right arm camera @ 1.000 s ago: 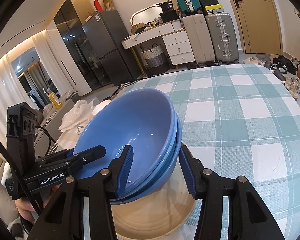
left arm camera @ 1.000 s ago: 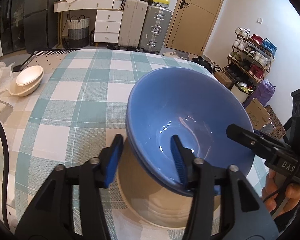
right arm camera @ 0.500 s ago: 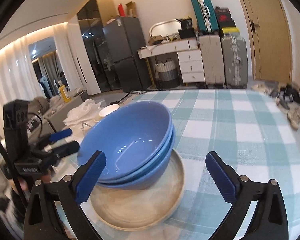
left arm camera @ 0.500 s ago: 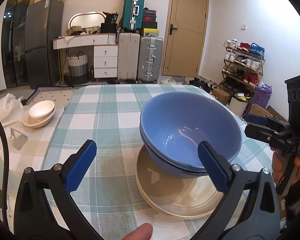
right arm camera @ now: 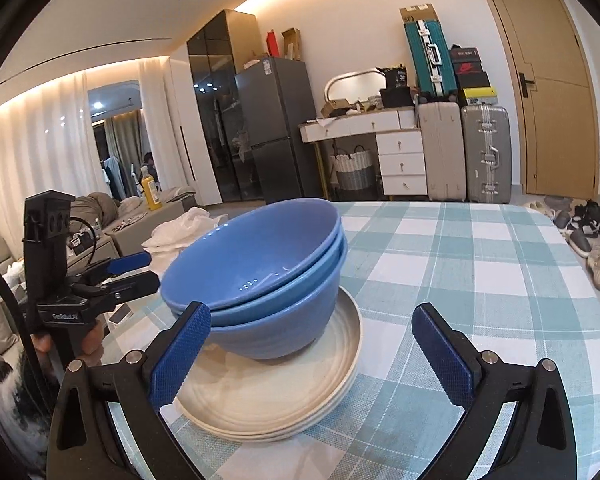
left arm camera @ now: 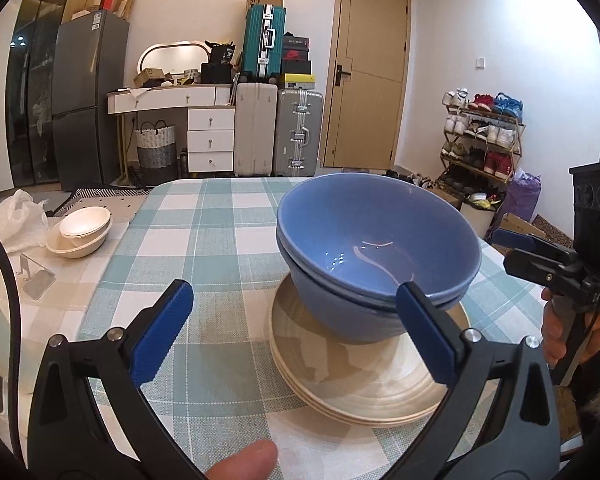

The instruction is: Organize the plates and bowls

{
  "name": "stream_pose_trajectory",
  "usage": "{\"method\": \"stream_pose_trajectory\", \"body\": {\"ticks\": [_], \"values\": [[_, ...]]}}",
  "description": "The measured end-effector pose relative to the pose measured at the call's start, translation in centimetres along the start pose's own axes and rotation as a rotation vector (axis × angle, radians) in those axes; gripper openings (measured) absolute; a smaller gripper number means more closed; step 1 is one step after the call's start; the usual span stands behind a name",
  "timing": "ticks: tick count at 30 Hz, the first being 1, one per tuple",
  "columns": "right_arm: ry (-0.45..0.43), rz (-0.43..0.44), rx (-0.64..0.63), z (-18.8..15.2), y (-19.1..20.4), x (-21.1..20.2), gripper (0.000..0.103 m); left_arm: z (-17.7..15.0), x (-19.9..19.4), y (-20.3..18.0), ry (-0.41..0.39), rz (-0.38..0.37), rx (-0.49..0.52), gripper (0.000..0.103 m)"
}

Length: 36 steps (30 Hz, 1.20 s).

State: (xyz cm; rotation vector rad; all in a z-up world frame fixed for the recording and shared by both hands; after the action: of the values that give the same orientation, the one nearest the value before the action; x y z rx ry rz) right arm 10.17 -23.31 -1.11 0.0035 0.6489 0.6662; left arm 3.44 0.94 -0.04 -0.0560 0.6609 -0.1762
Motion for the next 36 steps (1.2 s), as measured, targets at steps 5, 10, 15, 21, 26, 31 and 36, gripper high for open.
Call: {"method": "stream_pose_trajectory", "body": {"ticks": [5,10,15,21,26,31,36], "values": [[-0.025,0.005,-0.041,-0.1,1.0,-0.6,0.102,-1.0,-0.1,-0.2,-0.021,0.004,0.028,0.101],[-0.033,0.007,-0.06,-0.5,1.3,-0.6,0.102,-1.7,-0.3,-0.3,-0.051,-0.02,0.045,0.101],[-0.029,-0.008,-0.076,-1.3,1.3,-0.5,0.102,-2.5,0.3,0.2,-0.056,-0.06,0.022,0.101],[-0.035,-0.011,-0.061,-2.1,0.7,-0.6,0.102,-2.5,-0.1,0.2,-0.08,-0.067,0.024,0.101],[-0.035,-0.017,-0.067,-2.5,0.7,-0.5,0.102,-2.5,-0.1,-0.1,-0.084,-0.055,0.042,0.101],[-0.042,-0.019,-0.074,-2.7,0.8,-0.3,0.102,-2.5,-0.2,-0.3,-0.089,-0.064,0.048,0.101],[-0.045,-0.017,-0.072,-2.7,0.8,-0.3,0.102,-2.5,-0.4,-0.2,-0.086,-0.065,0.045,0.101]]}}
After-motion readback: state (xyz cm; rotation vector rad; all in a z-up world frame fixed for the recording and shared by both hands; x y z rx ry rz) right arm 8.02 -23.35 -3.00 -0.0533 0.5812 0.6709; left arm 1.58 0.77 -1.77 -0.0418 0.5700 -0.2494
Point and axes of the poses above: each gripper's, at about its wrist camera, not at the fingertips, and x roughly the way its jaws point, y to its left, z to its top, the point moved 8 cm from there along x, roughly the way its jaws point, and after that the axes turned 11 degrees about y, right-handed, at the moved point
